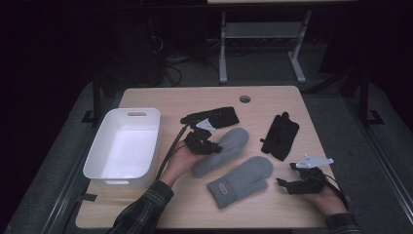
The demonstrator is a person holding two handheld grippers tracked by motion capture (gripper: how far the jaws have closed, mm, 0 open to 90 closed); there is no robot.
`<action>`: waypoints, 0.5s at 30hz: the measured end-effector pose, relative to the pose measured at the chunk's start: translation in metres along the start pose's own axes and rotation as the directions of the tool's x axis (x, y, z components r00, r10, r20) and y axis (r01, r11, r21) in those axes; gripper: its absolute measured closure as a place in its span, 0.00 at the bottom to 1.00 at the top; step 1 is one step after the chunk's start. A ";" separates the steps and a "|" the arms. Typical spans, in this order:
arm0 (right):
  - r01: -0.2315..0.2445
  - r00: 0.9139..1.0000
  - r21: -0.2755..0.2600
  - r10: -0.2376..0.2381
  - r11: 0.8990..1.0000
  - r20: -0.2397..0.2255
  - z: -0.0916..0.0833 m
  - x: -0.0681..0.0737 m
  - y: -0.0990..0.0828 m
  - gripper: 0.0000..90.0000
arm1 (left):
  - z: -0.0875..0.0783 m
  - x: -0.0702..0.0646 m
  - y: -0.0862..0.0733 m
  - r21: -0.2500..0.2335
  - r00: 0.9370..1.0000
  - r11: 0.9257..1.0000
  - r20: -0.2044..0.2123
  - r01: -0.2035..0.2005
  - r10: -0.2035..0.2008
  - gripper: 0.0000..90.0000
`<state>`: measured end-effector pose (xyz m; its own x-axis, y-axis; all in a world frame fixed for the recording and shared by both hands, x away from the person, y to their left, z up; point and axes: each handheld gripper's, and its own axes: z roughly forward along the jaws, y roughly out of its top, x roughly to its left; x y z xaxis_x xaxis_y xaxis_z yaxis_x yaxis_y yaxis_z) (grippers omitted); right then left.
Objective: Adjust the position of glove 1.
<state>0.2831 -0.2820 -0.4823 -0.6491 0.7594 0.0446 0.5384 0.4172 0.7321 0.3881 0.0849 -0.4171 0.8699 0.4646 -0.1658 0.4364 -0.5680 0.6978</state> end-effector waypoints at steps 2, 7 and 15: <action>0.000 1.000 0.000 0.000 1.000 0.000 0.000 0.000 0.000 0.20 | -0.007 -0.004 0.002 -0.008 1.000 1.000 0.006 0.009 -0.009 0.92; -0.001 1.000 0.000 0.001 1.000 0.000 0.000 0.000 0.000 0.20 | -0.019 -0.016 0.007 -0.011 0.999 1.000 0.030 0.019 -0.019 0.92; 0.000 1.000 0.000 0.000 1.000 0.000 0.000 0.000 0.000 0.20 | -0.025 -0.039 0.014 -0.024 0.997 1.000 0.072 0.008 -0.006 0.92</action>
<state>0.2832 -0.2819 -0.4823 -0.6487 0.7597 0.0447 0.5386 0.4168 0.7322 0.3541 0.0760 -0.3832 0.8815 0.4180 -0.2197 0.4376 -0.5481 0.7128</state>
